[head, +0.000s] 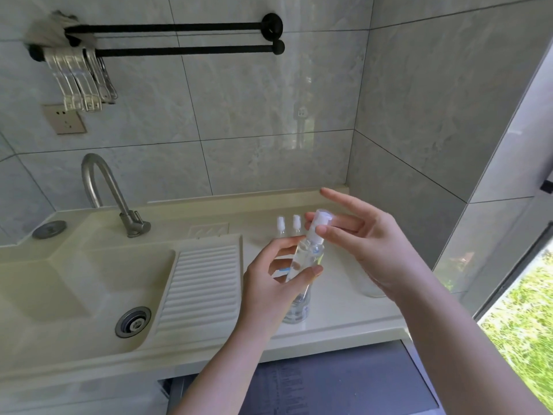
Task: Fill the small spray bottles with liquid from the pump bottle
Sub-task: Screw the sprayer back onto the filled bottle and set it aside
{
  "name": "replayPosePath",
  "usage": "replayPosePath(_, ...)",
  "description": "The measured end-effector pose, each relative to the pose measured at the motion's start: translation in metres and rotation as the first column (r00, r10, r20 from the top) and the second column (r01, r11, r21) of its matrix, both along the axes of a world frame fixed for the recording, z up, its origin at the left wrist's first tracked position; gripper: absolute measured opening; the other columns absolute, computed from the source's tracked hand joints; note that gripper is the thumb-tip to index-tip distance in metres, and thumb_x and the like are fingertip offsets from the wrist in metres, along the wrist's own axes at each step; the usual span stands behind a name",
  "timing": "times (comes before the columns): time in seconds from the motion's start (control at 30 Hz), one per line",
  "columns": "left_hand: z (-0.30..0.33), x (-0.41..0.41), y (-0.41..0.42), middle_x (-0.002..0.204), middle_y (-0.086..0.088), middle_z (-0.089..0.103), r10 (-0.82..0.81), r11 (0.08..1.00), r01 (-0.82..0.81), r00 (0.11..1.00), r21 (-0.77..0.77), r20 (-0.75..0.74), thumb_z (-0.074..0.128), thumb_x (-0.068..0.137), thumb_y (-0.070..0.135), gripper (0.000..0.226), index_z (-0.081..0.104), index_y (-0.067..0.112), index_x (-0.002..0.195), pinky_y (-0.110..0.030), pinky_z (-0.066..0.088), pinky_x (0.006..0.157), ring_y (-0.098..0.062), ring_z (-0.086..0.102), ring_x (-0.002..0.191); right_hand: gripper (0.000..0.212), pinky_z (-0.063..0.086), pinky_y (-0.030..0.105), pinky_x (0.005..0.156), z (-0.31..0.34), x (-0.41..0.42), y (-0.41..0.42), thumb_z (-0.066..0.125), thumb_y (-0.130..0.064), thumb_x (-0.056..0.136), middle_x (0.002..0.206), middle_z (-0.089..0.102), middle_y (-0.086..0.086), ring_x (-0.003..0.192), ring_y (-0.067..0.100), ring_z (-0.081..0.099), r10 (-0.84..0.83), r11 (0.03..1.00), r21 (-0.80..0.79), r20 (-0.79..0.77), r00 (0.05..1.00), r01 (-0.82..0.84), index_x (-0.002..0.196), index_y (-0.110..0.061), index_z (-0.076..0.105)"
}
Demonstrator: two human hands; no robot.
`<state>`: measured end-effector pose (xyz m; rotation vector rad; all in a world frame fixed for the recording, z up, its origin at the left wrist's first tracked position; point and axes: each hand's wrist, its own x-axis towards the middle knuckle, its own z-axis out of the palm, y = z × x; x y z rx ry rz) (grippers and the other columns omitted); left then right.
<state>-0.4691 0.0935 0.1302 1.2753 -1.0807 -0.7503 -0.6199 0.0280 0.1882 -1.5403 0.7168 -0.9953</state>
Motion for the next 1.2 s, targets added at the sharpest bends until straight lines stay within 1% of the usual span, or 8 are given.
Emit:
replayPosePath(0.2,-0.002,-0.006,0.001,0.101,0.017,0.071,-0.014,1.000,0.013,0.999,0.009,0.038,0.089,0.069,0.024,0.042,0.067,0.045,0.098,-0.033,0.056,0.087,-0.009,0.067,0.101,0.041,0.052,0.027,0.073,-0.006,0.007,0.002,0.089,-0.047,0.065,0.074,0.062,-0.007,0.068,0.010,0.061,-0.328,0.925,-0.250,-0.144,0.934,0.286,0.101,-0.036,0.072)
replayPosePath(0.3,-0.002,-0.005,0.002,0.102,0.016,0.072,-0.020,1.000,0.020,0.999,0.005,0.025,0.087,0.072,0.022,0.038,0.069,0.039,0.100,-0.024,0.052,0.087,-0.007,0.067,0.098,0.056,0.051,0.032,0.096,0.002,0.001,0.001,0.074,-0.052,0.075,0.108,0.074,-0.004,0.100,0.009,0.070,-0.094,0.995,0.010,-0.077,0.993,0.095,0.127,-0.031,0.064)
replayPosePath(0.43,0.001,-0.003,0.004,0.103,0.017,0.072,-0.032,0.999,0.031,0.999,0.012,0.007,0.086,0.073,0.022,0.039,0.071,0.035,0.107,-0.012,0.049,0.082,-0.004,0.067,0.096,0.056,0.049,0.037,0.105,0.010,-0.009,0.002,0.064,-0.017,0.090,0.123,0.070,0.009,0.116,0.023,0.067,0.108,0.974,0.188,0.115,0.988,-0.128,0.144,-0.017,0.047)
replayPosePath(0.67,0.001,-0.010,0.008,0.103,0.013,0.073,-0.065,0.998,0.065,0.998,0.010,-0.016,0.086,0.073,0.018,0.040,0.070,0.031,0.108,-0.022,0.052,0.087,-0.007,0.069,0.089,0.046,0.051,0.024,0.074,0.004,0.004,0.006,0.085,-0.052,0.067,0.075,0.063,-0.011,0.072,0.005,0.062,-0.381,0.896,-0.317,-0.187,0.906,0.311,0.108,-0.039,0.069)
replayPosePath(0.83,-0.001,-0.006,0.008,0.104,0.014,0.073,-0.064,0.998,0.064,0.998,0.007,-0.004,0.083,0.077,0.018,0.035,0.071,0.030,0.108,-0.029,0.051,0.094,-0.008,0.068,0.098,0.057,0.048,0.041,0.104,0.006,-0.007,0.010,0.068,-0.022,0.090,0.123,0.070,0.001,0.117,0.019,0.066,0.071,0.989,0.125,0.020,0.997,-0.073,0.144,-0.027,0.049)
replayPosePath(1.03,-0.004,-0.004,0.012,0.103,0.010,0.073,-0.078,0.997,0.078,0.997,0.005,-0.023,0.084,0.075,0.020,0.036,0.070,0.027,0.108,-0.029,0.053,0.089,-0.008,0.069,0.092,0.056,0.056,0.034,0.085,0.002,0.001,0.013,0.089,-0.032,0.067,0.084,0.072,-0.002,0.080,0.013,0.069,-0.243,0.964,-0.144,-0.151,0.958,0.222,0.119,-0.032,0.068)
replayPosePath(1.13,-0.005,-0.002,0.013,0.106,0.008,0.073,-0.094,0.996,0.094,0.995,0.006,-0.031,0.083,0.077,0.019,0.037,0.070,0.025,0.111,-0.018,0.050,0.088,-0.008,0.069,0.094,0.064,0.049,0.035,0.100,0.005,-0.003,0.013,0.082,-0.041,0.074,0.109,0.072,-0.007,0.103,0.005,0.067,-0.079,0.997,-0.028,-0.129,0.988,0.076,0.134,-0.036,0.057)
replayPosePath(1.2,-0.006,0.001,0.013,0.107,0.008,0.073,-0.099,0.995,0.100,0.994,0.019,-0.034,0.082,0.079,0.018,0.036,0.070,0.025,0.112,-0.017,0.049,0.088,-0.009,0.068,0.096,0.065,0.044,0.040,0.109,0.007,-0.006,0.013,0.071,-0.019,0.087,0.126,0.069,0.001,0.118,0.015,0.064,0.057,0.993,0.104,-0.027,0.998,-0.054,0.146,-0.028,0.046)
